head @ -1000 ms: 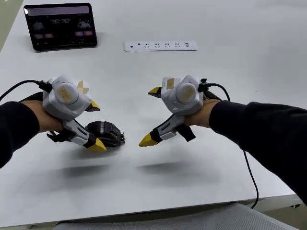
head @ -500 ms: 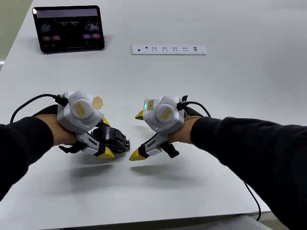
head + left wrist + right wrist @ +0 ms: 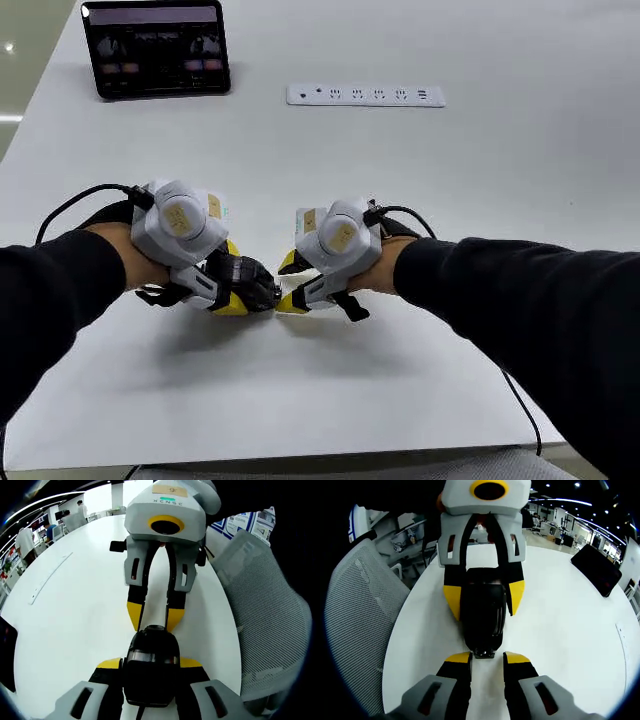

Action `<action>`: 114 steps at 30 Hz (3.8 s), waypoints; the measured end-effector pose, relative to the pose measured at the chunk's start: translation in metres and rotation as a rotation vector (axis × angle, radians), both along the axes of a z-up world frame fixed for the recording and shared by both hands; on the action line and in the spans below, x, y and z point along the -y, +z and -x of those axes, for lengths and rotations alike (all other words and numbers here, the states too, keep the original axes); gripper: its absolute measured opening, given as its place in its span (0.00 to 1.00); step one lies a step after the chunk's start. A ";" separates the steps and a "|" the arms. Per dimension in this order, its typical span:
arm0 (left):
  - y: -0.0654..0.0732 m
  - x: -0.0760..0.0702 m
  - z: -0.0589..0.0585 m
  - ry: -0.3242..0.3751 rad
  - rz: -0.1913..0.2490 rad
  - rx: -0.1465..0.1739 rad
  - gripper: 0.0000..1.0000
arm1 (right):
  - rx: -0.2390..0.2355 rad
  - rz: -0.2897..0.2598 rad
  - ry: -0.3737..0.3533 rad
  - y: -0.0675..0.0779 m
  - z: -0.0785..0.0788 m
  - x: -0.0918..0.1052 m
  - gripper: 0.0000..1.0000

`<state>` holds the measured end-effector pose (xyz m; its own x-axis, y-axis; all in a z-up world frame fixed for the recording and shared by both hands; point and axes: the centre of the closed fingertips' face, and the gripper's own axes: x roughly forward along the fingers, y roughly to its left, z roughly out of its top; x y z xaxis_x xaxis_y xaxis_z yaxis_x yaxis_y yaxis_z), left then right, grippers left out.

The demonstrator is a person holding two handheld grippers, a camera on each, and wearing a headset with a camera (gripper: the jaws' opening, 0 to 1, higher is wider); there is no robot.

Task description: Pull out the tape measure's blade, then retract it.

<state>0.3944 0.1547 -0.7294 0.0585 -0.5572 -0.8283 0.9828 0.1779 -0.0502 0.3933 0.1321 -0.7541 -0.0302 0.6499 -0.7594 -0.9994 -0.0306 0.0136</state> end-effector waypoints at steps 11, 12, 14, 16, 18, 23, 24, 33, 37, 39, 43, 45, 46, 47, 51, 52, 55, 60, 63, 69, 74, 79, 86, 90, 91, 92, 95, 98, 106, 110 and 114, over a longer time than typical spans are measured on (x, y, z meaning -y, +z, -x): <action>0.000 0.000 0.001 -0.015 0.019 0.014 0.36 | 0.042 0.002 0.064 -0.003 0.006 -0.002 0.11; -0.001 0.001 0.001 -0.009 0.026 0.017 0.36 | 0.037 0.001 0.059 -0.002 0.005 -0.002 0.10; -0.001 0.001 0.001 0.002 0.027 0.029 0.36 | 0.041 -0.001 0.059 -0.002 0.005 -0.002 0.09; -0.001 0.001 0.001 0.020 0.032 0.029 0.36 | 0.042 0.002 0.060 -0.001 0.005 -0.003 0.09; -0.001 0.002 0.000 0.022 0.028 0.030 0.36 | 0.041 0.007 0.062 -0.001 0.005 -0.003 0.09; -0.002 0.001 0.001 0.009 0.000 0.038 0.36 | 0.031 0.017 0.059 -0.002 0.004 -0.002 0.08; -0.002 0.000 0.001 0.010 0.000 0.037 0.36 | 0.027 0.017 0.056 -0.002 0.004 -0.002 0.08; -0.002 0.000 0.001 0.031 0.005 0.031 0.36 | 0.024 0.024 0.033 -0.002 0.004 0.005 0.08; -0.002 0.000 0.001 0.036 0.007 0.031 0.36 | 0.021 0.027 0.022 -0.003 0.002 0.010 0.08; -0.002 0.000 0.001 0.042 0.008 0.028 0.36 | 0.020 0.030 0.019 -0.003 0.002 0.012 0.08; -0.003 0.000 0.001 0.041 0.004 0.029 0.36 | 0.018 0.031 0.015 -0.003 0.000 0.019 0.08; -0.003 0.000 0.000 0.043 0.004 0.029 0.36 | 0.017 0.032 0.011 -0.003 0.000 0.022 0.08; -0.003 0.000 0.001 0.045 0.005 0.029 0.36 | 0.015 0.033 0.008 -0.003 0.000 0.023 0.08; -0.002 0.000 0.001 0.045 0.006 0.028 0.36 | 0.014 0.033 0.006 -0.003 0.000 0.023 0.08; -0.003 0.000 0.000 0.049 0.010 0.027 0.36 | 0.013 0.033 0.001 -0.003 -0.001 0.024 0.09; -0.002 0.000 0.000 0.049 0.010 0.027 0.36 | 0.022 0.031 0.009 -0.003 -0.001 0.023 0.10; -0.002 0.000 0.000 0.053 0.012 0.029 0.36 | 0.028 0.020 0.027 -0.003 0.000 0.023 0.11; -0.002 0.001 -0.001 0.064 0.024 0.028 0.36 | 0.001 0.017 0.025 -0.004 0.000 0.016 0.12; -0.002 0.001 -0.001 0.062 0.022 0.027 0.36 | -0.009 -0.003 0.018 -0.002 0.000 0.005 0.12; -0.002 0.000 0.000 0.053 0.014 0.029 0.36 | -0.050 0.020 -0.001 -0.003 0.001 0.012 0.10; -0.002 0.000 0.000 0.055 0.009 0.030 0.36 | -0.048 0.026 -0.009 -0.004 0.000 0.016 0.10; -0.002 0.000 -0.001 0.058 0.008 0.030 0.36 | -0.037 0.035 -0.009 -0.004 -0.001 0.024 0.10; -0.002 0.000 -0.001 0.063 0.010 0.029 0.36 | -0.038 0.038 -0.024 -0.003 -0.001 0.032 0.10; -0.002 0.001 -0.001 0.058 0.009 0.029 0.36 | -0.036 0.042 -0.029 -0.003 -0.002 0.036 0.10; -0.002 0.001 -0.001 0.059 0.008 0.028 0.36 | -0.035 0.043 -0.030 -0.003 -0.002 0.037 0.10; -0.002 0.001 -0.001 0.059 0.008 0.028 0.36 | -0.036 0.045 -0.033 -0.003 -0.002 0.038 0.10; -0.002 0.001 -0.002 0.059 0.008 0.028 0.36 | -0.036 0.049 -0.036 -0.003 -0.002 0.041 0.10; -0.002 0.001 -0.001 0.058 0.007 0.028 0.36 | -0.035 0.055 -0.041 -0.003 -0.002 0.045 0.10; -0.003 0.000 -0.002 0.054 0.004 0.023 0.36 | -0.031 0.059 -0.048 -0.003 -0.002 0.052 0.10; -0.003 0.000 -0.002 0.056 0.005 0.026 0.36 | -0.033 0.063 -0.052 -0.003 -0.002 0.055 0.10; -0.003 0.000 -0.002 0.056 0.002 0.027 0.36 | -0.031 0.070 -0.053 -0.003 -0.002 0.059 0.10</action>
